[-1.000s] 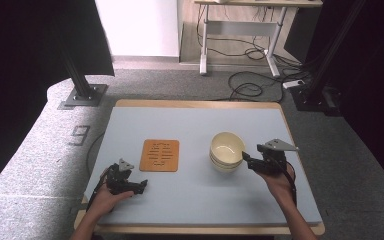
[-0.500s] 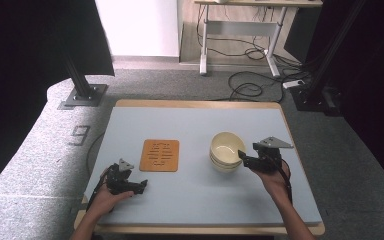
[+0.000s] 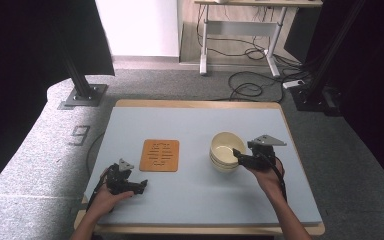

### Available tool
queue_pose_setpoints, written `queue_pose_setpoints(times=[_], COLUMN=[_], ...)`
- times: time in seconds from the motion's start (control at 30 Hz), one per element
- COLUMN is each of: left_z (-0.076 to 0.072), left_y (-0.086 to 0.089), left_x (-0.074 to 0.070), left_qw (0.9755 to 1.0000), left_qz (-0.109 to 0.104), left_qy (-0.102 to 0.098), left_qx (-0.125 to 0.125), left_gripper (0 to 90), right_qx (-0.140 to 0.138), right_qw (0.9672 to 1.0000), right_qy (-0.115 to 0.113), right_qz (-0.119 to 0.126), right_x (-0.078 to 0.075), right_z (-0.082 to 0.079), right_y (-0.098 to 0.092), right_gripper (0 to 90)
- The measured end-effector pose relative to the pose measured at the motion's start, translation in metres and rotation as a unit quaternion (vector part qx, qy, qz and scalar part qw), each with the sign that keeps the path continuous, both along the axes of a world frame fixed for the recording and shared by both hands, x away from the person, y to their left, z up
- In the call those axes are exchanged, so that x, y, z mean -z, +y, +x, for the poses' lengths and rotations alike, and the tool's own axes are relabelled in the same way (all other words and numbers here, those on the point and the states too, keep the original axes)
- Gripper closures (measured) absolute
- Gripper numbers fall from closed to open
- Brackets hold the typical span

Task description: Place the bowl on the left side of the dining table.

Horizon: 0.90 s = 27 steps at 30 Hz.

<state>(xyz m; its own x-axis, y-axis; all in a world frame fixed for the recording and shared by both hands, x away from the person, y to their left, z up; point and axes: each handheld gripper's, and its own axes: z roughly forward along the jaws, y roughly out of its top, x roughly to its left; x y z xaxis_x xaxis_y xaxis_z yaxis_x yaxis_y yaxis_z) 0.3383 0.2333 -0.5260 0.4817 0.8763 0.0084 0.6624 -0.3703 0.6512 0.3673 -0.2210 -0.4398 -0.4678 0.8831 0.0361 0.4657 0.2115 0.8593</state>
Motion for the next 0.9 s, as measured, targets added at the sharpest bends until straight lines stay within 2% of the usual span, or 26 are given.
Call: queue_pose_setpoints(times=[0.47, 0.9], left_z=[0.0, 0.0], left_y=[0.0, 0.0], left_x=[0.0, 0.0], left_qw=[1.0, 1.0], left_qz=[0.0, 0.0], left_qy=[0.0, 0.0], left_qx=[0.0, 0.0], left_gripper=[1.6, 1.6], right_qx=[-0.005, -0.014], right_qw=[1.0, 0.9999], right_qy=[0.002, 0.007], right_qz=[0.007, 0.001], right_x=[0.001, 0.008], right_z=[0.009, 0.015], right_y=[0.013, 0.026], right_gripper=[32.8, 33.2])
